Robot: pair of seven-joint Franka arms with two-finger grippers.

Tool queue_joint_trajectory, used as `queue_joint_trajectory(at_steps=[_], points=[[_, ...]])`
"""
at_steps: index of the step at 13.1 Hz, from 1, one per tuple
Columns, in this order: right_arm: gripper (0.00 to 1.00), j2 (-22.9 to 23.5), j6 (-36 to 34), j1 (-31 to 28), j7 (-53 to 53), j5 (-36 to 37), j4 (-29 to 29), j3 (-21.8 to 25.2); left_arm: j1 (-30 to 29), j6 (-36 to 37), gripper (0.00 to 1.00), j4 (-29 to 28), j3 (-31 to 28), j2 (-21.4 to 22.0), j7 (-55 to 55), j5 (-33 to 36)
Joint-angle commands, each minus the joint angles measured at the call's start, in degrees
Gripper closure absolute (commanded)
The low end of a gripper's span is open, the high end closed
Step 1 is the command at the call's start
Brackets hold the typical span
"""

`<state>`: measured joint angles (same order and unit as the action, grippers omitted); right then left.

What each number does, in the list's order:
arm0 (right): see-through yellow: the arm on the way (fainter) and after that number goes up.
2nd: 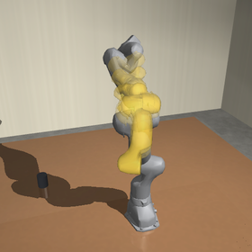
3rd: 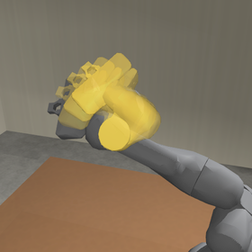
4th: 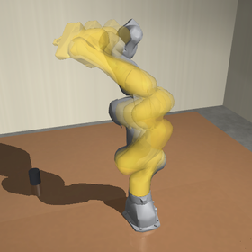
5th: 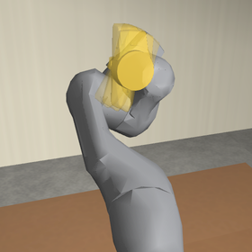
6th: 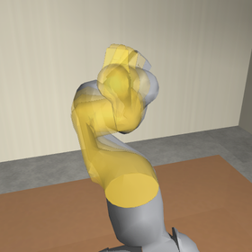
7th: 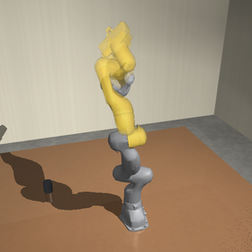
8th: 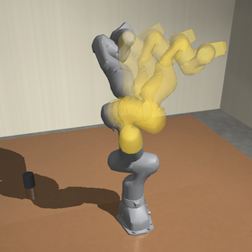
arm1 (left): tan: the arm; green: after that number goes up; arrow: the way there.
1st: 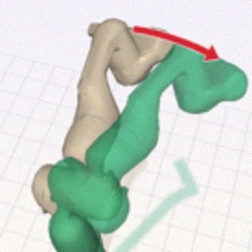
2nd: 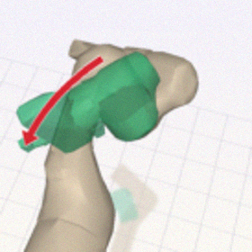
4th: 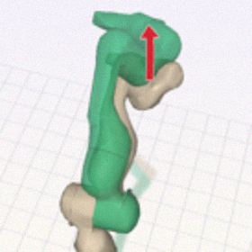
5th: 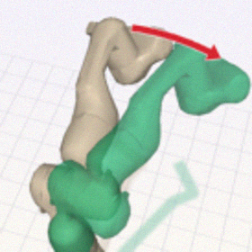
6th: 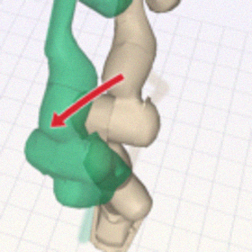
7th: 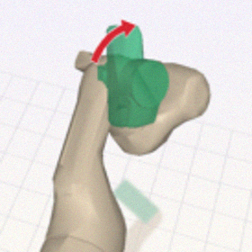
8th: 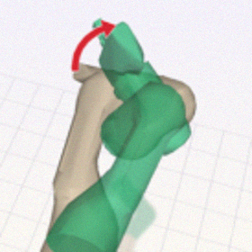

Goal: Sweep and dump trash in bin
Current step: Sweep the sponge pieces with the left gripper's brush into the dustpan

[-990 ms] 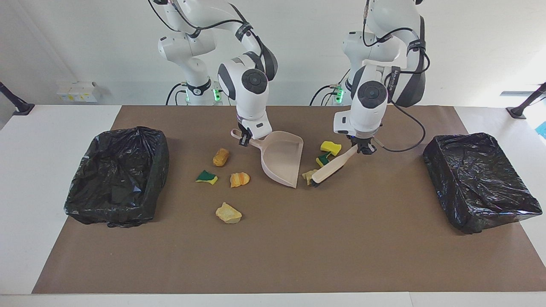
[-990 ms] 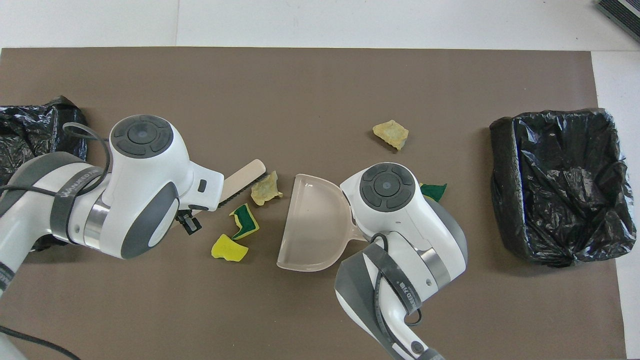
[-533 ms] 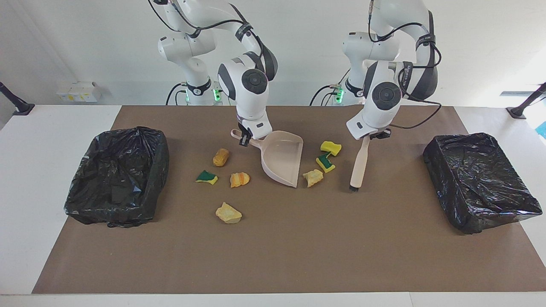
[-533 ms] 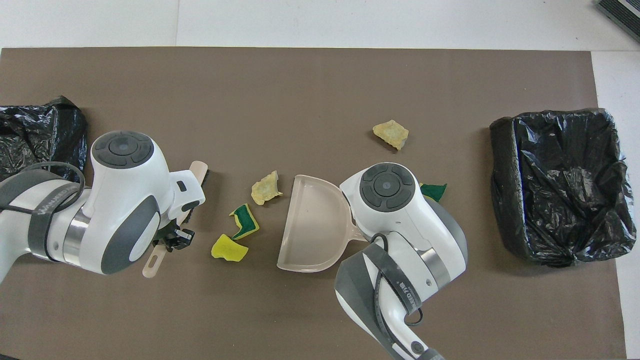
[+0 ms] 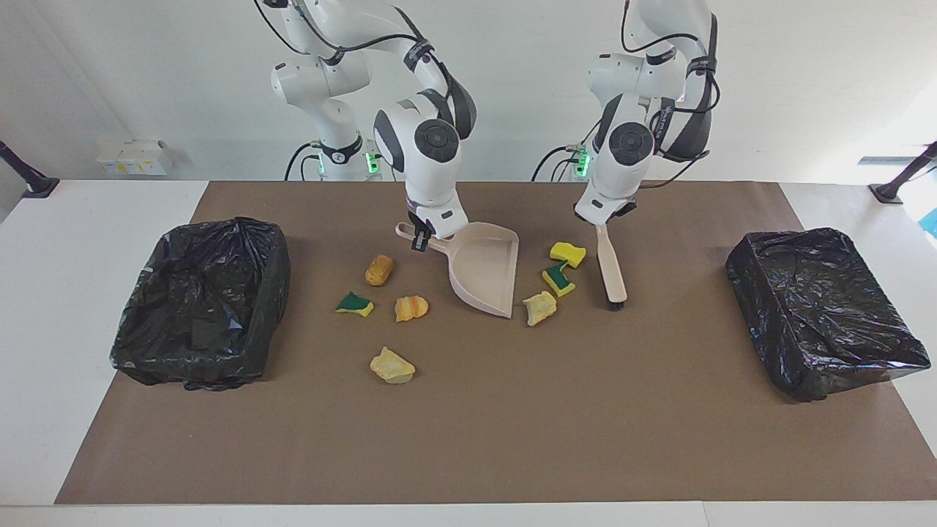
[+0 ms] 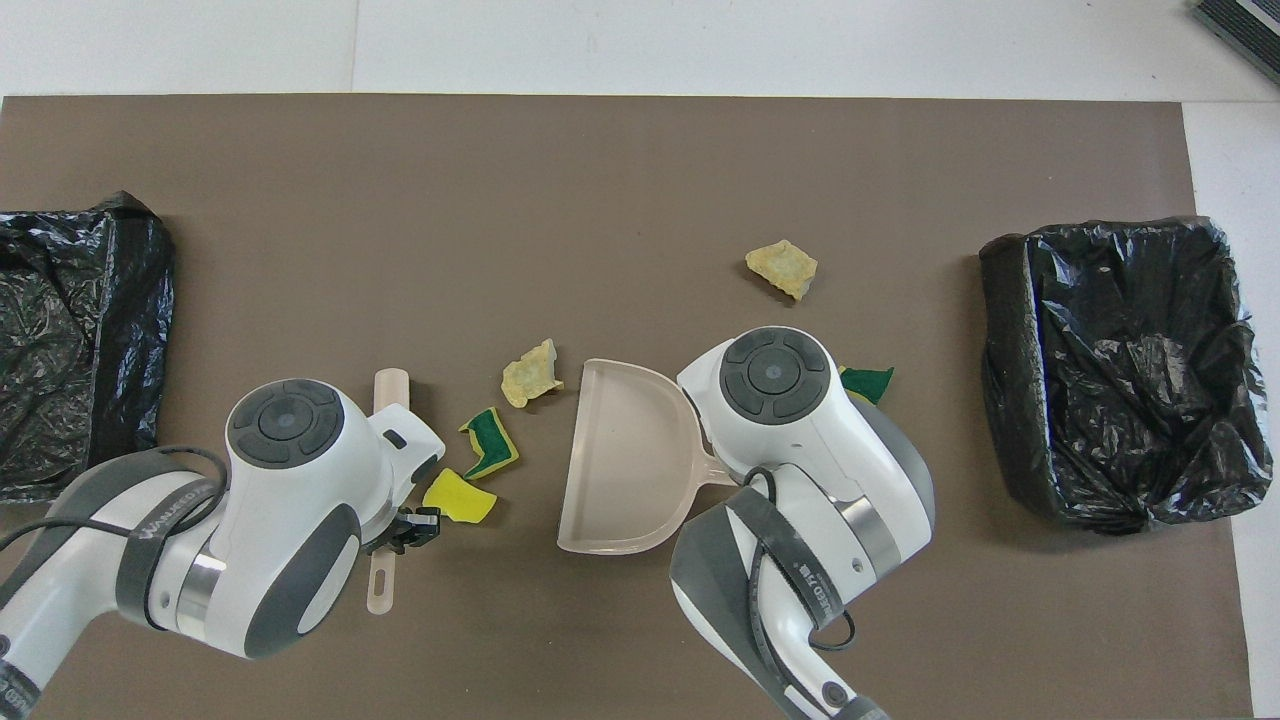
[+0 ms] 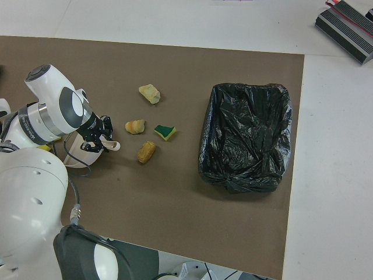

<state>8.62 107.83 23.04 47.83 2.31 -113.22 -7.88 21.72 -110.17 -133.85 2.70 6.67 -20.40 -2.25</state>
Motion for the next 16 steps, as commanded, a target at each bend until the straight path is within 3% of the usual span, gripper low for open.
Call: queue_joint_trajectory(at_steps=[1, 8, 12, 16], points=[[1.0, -1.76, 3.16, -0.89, 3.67, -0.81, -3.32, -0.29, 0.78, -5.66, 1.0, -1.24, -0.77, -0.6, 6.07, -2.76], [1.0, -1.23, 8.54, -0.98, 3.76, -1.16, -5.26, -0.29, 11.22, -9.36, 1.0, -0.1, -0.42, -1.22, 10.56, -8.74], [1.0, -1.23, 7.22, -1.15, 3.5, -1.16, -4.73, -0.21, 20.8, -8.3, 1.0, 3.06, -0.42, -1.13, 4.53, -9.62], [1.0, -1.76, 5.46, -1.59, 3.5, -1.16, -4.46, -0.21, 20.13, -1.47, 1.0, 6.67, -1.12, 0.35, -2.15, -9.71]])
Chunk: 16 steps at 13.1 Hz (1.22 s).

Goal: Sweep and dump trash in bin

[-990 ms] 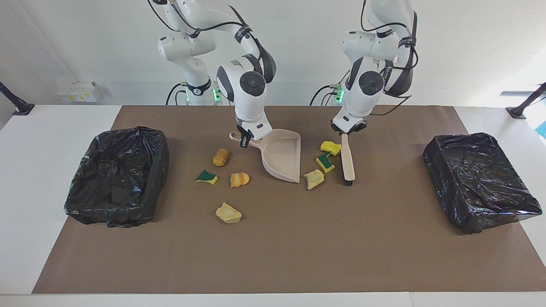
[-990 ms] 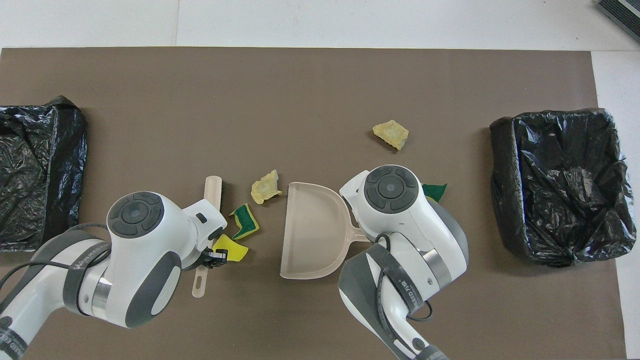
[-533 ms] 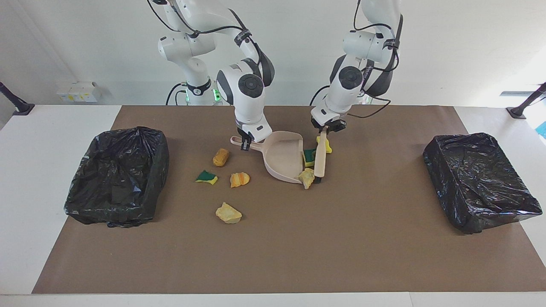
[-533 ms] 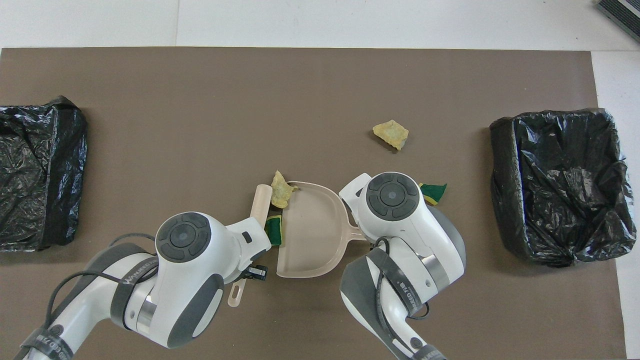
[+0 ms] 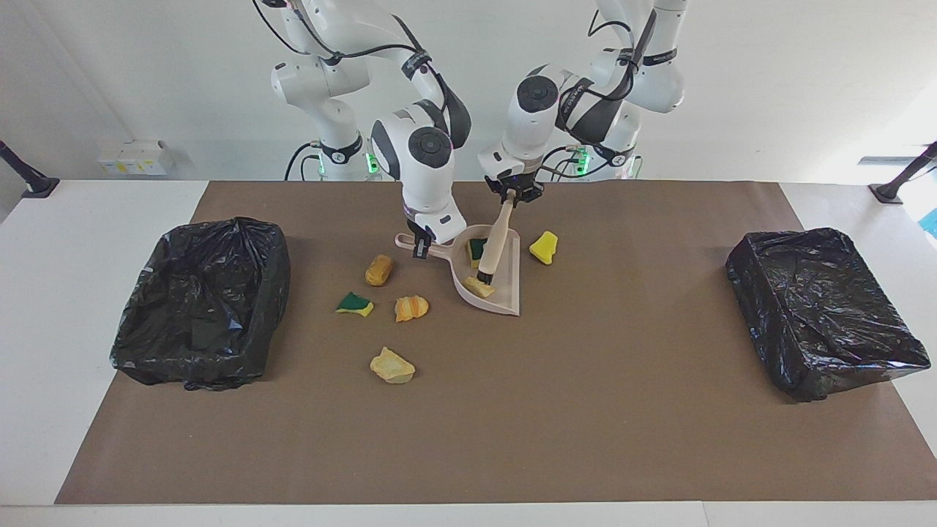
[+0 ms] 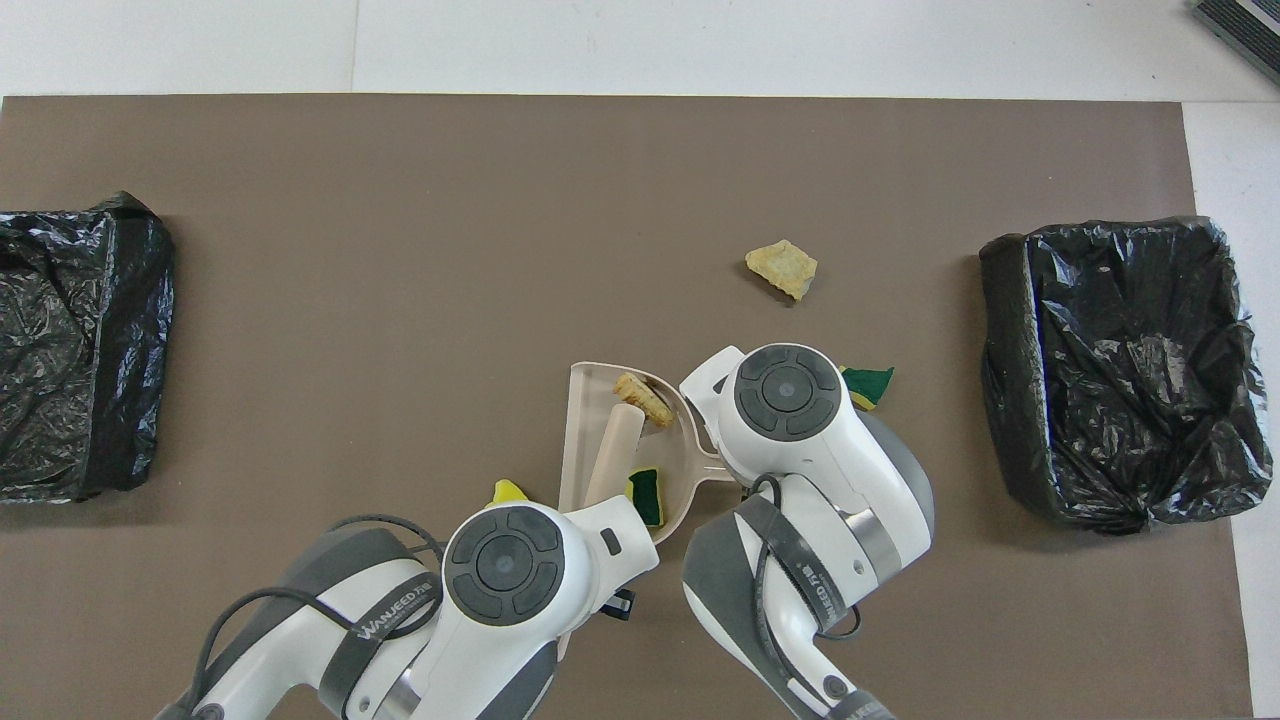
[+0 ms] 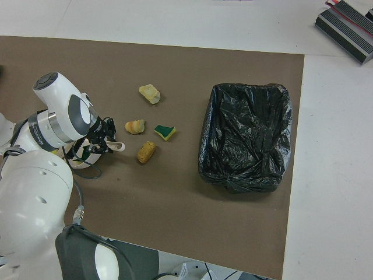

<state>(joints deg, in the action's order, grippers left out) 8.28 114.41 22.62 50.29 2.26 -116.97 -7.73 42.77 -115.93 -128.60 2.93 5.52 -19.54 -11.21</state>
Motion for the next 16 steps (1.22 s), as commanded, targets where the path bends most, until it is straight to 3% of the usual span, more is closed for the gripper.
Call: queue_joint_trajectory(at_steps=[1, 5, 7, 9, 11, 16], points=[[1.0, -1.51, -1.12, -1.17, 1.39, -1.12, -0.89, -0.35, -2.33, 5.18, 1.0, 1.42, -1.43, 1.94, -8.09, -0.57], [1.0, -2.04, -1.03, -1.0, 6.48, -0.94, -1.42, -0.35, -3.66, 12.64, 1.0, 0.72, -1.43, 4.31, -35.59, 4.17], [1.0, -2.74, 0.2, -0.65, 8.33, -0.59, -2.82, -0.35, -4.62, 14.15, 1.0, -1.99, -1.35, 6.15, -43.79, 4.17], [1.0, -2.83, 0.73, -0.56, 8.33, -0.59, -3.18, -0.35, -4.02, 12.32, 1.0, -11.36, -1.17, 12.81, -44.44, 4.09], [1.0, -2.83, 2.91, -0.47, 8.25, -0.59, -4.75, -0.35, -1.75, 5.75, 1.0, -18.42, -0.91, 15.65, -43.92, 4.09], [1.0, -2.83, 4.33, -0.56, 7.54, -0.59, -5.46, -0.35, 2.13, -7.88, 1.0, -18.18, -0.82, 11.0, -24.88, -2.06]])
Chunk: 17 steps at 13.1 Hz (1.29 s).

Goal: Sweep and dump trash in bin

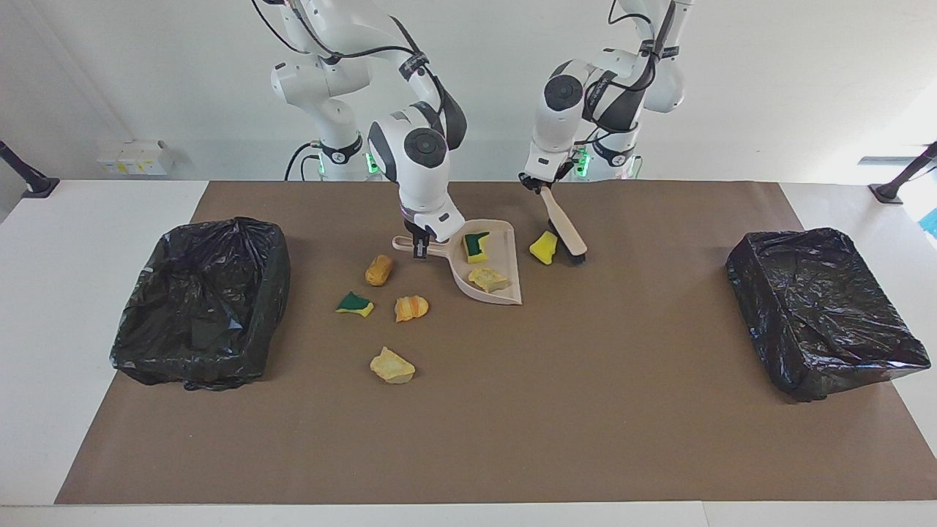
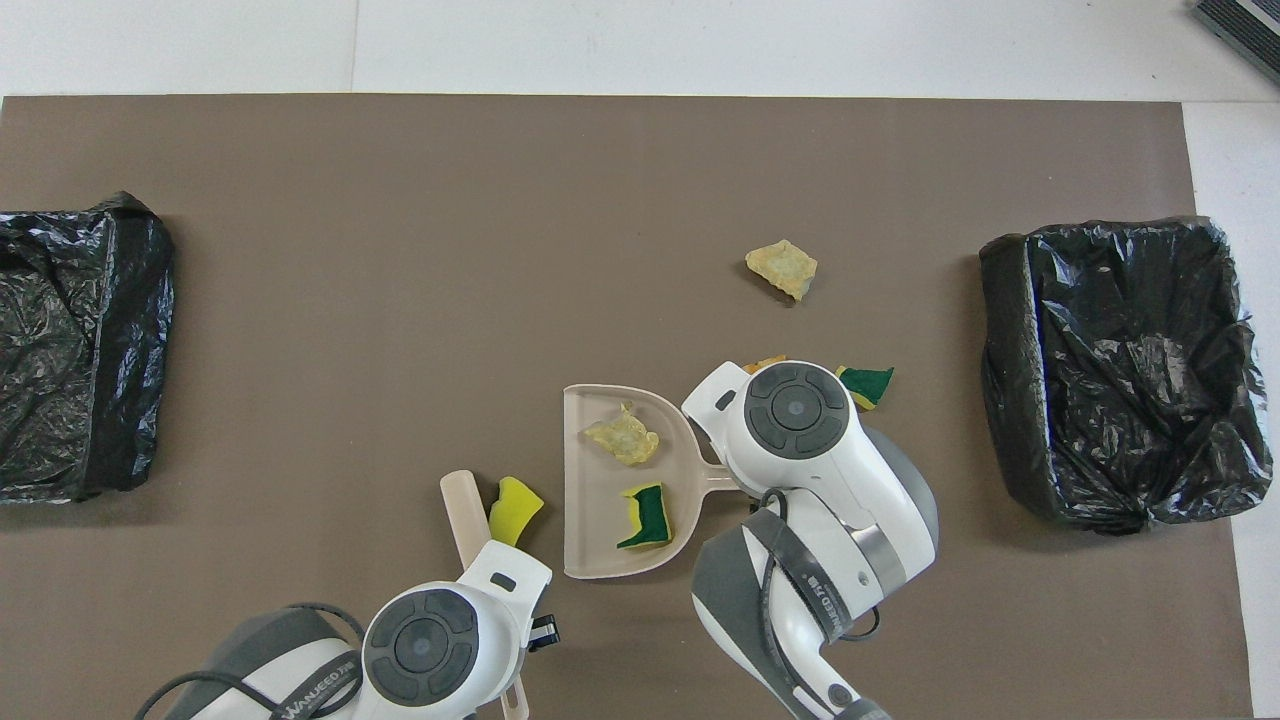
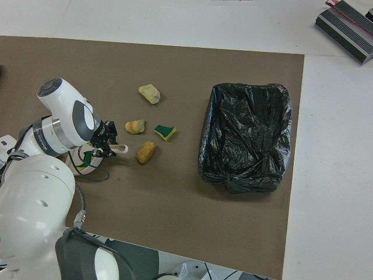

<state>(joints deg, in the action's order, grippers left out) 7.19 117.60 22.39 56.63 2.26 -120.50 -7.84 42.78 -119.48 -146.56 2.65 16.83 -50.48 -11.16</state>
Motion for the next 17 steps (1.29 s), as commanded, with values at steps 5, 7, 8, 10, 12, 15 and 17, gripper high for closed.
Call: queue_joint_trajectory(at_steps=[5, 7, 8, 10, 12, 15, 17], points=[[1.0, -1.66, 0.0, -0.95, 1.03, -0.68, -1.32, -0.25, 4.25, -10.09, 1.0, 3.73, -0.81, -4.44, 14.01, -3.43], [1.0, -1.83, -1.83, -2.17, 1.03, -1.21, 0.08, -0.24, 1.71, -5.7, 1.0, 3.73, -1.16, -4.52, 14.1, -2.56], [1.0, -1.83, -3.58, -2.79, 1.03, -1.29, 0.96, -0.25, -0.65, -4.98, 1.0, 3.73, -1.07, -4.61, 14.1, -2.47], [1.0, -2.53, -4.92, -4.89, 1.73, -2.95, 1.32, -0.16, -3.74, -4.98, 1.0, 3.73, -1.16, -4.96, 14.01, -1.68], [1.0, -2.8, -5.53, -5.78, 2.6, -3.76, 1.49, -0.16, -6.73, -3.76, 1.0, 5.04, -1.16, -4.96, 14.01, -0.1], [1.0, -3.15, -5.88, -6.48, 2.87, -3.84, 1.49, -0.16, -6.92, -0.14, 1.0, 7.51, -0.46, -4.26, 12.7, 2.8], [1.0, -4.46, -7.72, -8.15, 3.4, -3.84, 2.11, -0.16, -6.39, -0.76, 1.0, 6.9, 1.99, -3.21, 10.67, 2.89]])
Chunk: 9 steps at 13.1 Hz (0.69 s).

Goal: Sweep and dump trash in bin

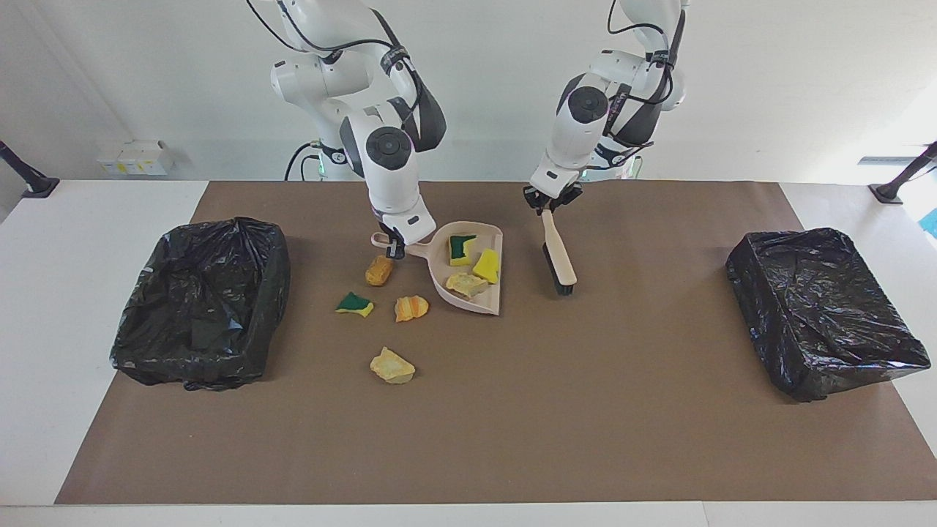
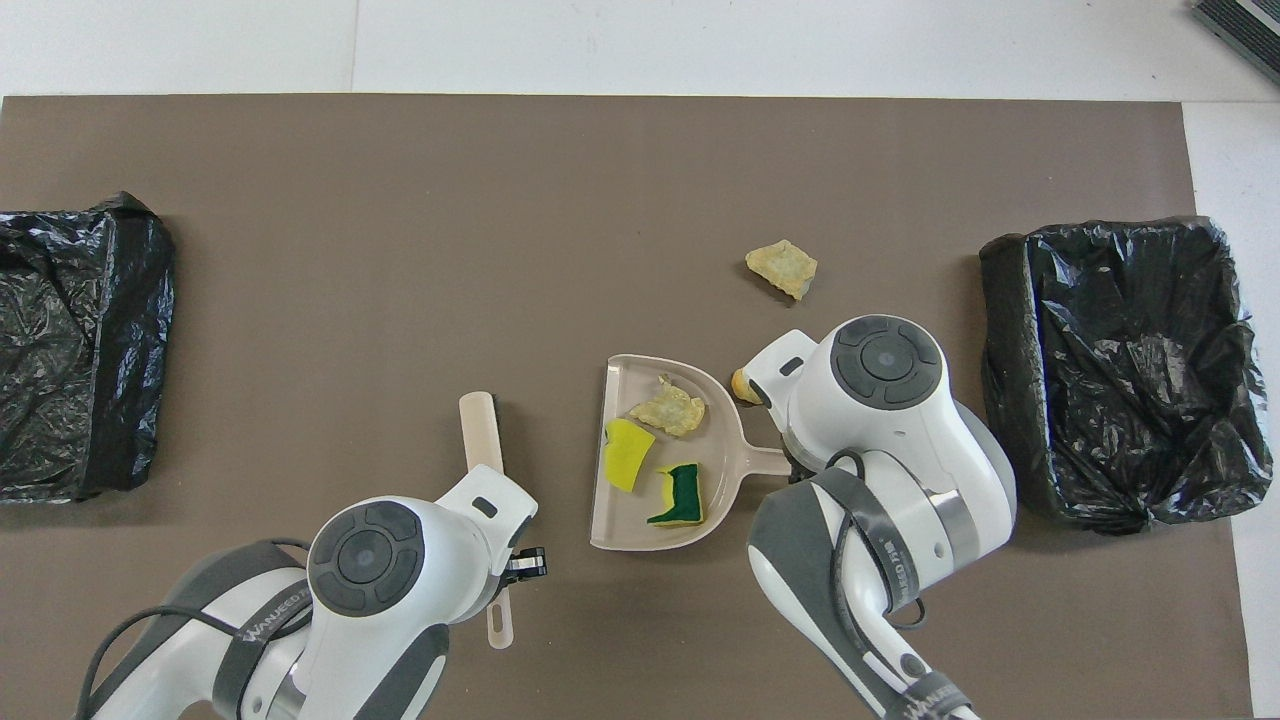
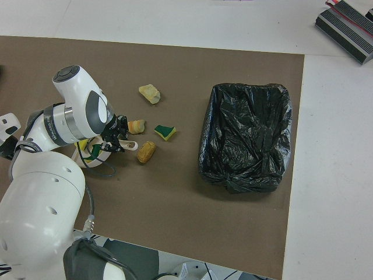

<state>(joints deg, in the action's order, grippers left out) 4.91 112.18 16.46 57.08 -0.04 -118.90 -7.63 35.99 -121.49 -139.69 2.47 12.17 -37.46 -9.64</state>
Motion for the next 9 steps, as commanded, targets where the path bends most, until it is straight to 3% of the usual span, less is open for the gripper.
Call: queue_joint_trajectory(at_steps=[1, 4, 9], points=[[1.0, -2.79, -3.36, -3.18, 3.03, -1.63, 1.21, -0.37, 0.4, 1.09, 1.0, -0.57, 3.67, 2.23, -2.88, 1.38], [1.0, -5.86, -5.38, -6.87, 3.03, -1.63, 2.79, -0.19, 3.1, -0.05, 1.0, -1.02, 5.09, 2.59, -9.36, 1.29], [1.0, -7.02, -14.08, -17.93, 6.01, -1.46, 11.66, 0.16, 11.1, -6.55, 1.0, -2.86, 5.09, -0.38, -15.7, 0.68]])
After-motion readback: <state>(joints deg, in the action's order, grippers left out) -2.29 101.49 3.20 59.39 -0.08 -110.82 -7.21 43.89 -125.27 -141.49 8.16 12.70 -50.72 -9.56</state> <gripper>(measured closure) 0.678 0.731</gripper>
